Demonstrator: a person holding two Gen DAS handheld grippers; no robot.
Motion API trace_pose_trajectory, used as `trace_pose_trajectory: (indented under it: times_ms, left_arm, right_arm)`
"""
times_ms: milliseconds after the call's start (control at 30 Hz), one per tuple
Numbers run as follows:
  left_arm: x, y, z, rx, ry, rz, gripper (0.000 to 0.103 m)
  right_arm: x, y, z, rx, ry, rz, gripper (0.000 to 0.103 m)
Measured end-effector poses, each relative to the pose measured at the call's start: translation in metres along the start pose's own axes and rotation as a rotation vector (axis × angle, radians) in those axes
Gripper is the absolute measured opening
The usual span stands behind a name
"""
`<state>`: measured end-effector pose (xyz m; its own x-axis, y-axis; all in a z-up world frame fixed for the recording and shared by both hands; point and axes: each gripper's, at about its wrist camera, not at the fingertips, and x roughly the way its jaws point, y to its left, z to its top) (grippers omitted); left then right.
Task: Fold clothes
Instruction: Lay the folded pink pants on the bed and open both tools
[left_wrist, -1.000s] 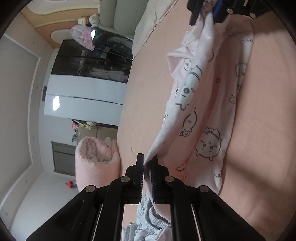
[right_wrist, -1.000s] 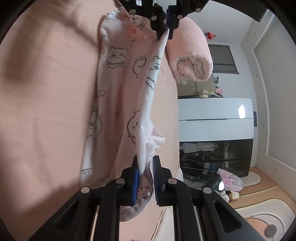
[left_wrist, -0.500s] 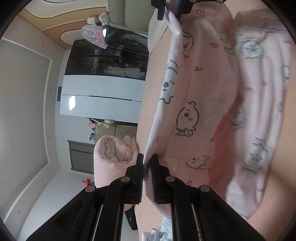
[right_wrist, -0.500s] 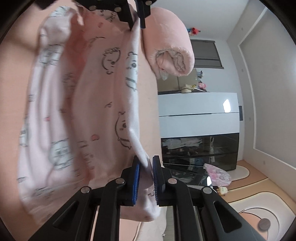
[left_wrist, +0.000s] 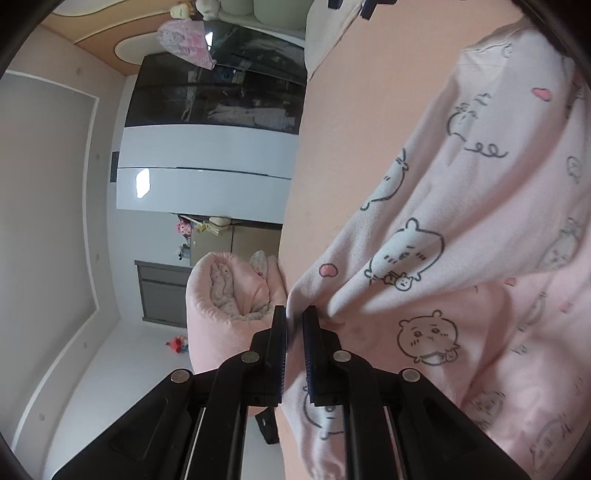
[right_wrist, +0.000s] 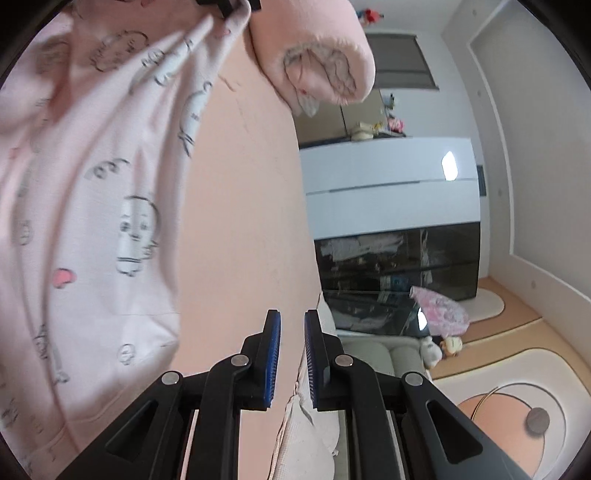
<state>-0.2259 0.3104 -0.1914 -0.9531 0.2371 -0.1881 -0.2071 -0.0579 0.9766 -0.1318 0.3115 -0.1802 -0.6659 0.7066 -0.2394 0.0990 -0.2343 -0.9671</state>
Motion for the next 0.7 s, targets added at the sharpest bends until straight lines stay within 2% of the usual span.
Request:
trace_pose_trajectory:
  times_ms: [267,467,567,633,700]
  left_arm:
    - [0.032,-0.012,0.012,-0.017,0.103,-0.011,0.009]
    - [0.057,-0.011,0.003,-0.116,0.242,-0.034,0.009]
    - [0.069,-0.001,-0.004,-0.197,0.310,-0.086,0.009]
    - [0.072,0.006,-0.010,-0.262,0.340,-0.134,0.009]
    - [0.073,0.010,-0.016,-0.305,0.359,-0.193,0.009]
  right_arm:
    - [0.049,0.004,0.010,0.003,0.132,0.017,0.011]
    - [0.073,-0.001,0.011,0.021,0.215,0.009,0.011]
    - [0.085,-0.004,0.009,0.017,0.245,0.001,0.011]
    - [0.090,-0.009,0.005,0.076,0.273,0.070,0.011]
    - [0.086,-0.012,0.001,0.105,0.263,0.097,0.012]
